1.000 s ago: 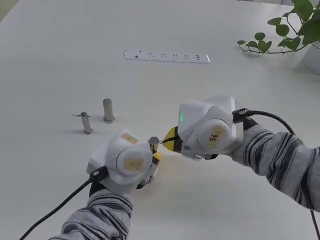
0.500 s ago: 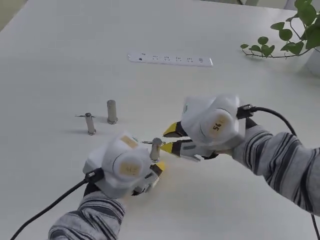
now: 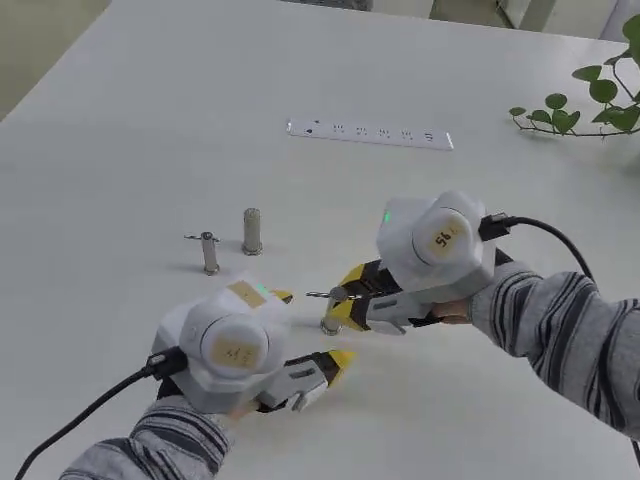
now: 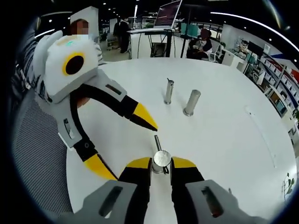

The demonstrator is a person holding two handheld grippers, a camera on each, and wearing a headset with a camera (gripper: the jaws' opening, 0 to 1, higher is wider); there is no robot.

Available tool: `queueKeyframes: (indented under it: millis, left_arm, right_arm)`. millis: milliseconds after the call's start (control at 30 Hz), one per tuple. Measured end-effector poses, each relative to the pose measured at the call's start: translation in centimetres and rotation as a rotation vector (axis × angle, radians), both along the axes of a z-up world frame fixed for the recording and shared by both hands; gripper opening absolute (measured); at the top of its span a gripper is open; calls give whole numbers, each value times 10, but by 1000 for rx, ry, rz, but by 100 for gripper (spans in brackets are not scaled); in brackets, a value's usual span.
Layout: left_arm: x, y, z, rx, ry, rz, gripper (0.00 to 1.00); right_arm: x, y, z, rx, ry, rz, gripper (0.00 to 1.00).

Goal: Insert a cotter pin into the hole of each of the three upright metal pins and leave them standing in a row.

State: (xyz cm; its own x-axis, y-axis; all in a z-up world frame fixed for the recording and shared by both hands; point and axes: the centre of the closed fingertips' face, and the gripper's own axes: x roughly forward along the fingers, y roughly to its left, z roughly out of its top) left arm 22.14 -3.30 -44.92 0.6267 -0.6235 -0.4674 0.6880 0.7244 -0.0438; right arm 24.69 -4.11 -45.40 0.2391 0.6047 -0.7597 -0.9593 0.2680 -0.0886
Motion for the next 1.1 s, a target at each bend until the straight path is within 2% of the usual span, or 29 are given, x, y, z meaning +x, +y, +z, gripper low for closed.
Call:
queueKeyframes:
  millis: [133, 333, 667, 833, 1000, 1100]
  left_arm:
    - [-7, 2, 9, -34, 0, 3, 61]
    - [-12, 8, 15, -67, 6, 16, 69]
    - [-17, 19, 29, -66, -29, 12, 85]
    - [-20, 31, 36, -62, -47, 19, 90]
    - [-21, 42, 36, -45, -50, 28, 94]
    - [-21, 49, 40, -59, -54, 48, 99]
  right_arm:
    - [0, -1, -3, 8, 16, -8, 10]
    - [1, 1, -3, 50, 41, -39, 9]
    - [4, 2, -3, 85, 89, -76, 8]
    - [13, 10, 5, 90, 71, -63, 8]
    - [27, 18, 9, 78, 54, -57, 8]
    - [38, 22, 9, 69, 45, -50, 8]
